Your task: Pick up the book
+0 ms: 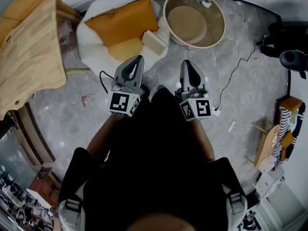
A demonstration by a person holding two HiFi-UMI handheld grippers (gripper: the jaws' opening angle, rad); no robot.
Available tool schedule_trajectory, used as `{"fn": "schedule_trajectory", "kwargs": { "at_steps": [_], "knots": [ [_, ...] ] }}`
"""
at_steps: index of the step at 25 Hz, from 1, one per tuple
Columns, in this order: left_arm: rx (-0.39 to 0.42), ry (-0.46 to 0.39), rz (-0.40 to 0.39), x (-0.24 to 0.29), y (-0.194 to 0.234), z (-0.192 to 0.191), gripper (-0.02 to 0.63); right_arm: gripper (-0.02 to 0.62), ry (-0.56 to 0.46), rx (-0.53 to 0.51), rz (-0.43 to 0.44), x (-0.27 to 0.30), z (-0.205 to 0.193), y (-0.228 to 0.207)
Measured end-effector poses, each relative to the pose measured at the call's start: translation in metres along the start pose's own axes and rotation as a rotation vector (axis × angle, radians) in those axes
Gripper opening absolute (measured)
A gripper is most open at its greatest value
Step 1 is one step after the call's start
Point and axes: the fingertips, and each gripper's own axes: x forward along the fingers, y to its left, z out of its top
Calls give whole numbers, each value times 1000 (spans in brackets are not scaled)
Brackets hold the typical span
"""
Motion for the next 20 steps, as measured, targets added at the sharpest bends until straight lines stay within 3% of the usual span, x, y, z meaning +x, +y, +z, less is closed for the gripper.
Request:
{"fn": "schedule_trajectory", "kwargs": {
  "at_steps": [8, 20],
  "knots": [
    [-17, 15, 4, 29, 6, -2, 8, 3, 20, 20, 8, 27, -7, -21],
    [-51, 63, 71, 93, 5, -19, 8, 3, 120, 76, 54, 77, -40, -73]
  ]
}}
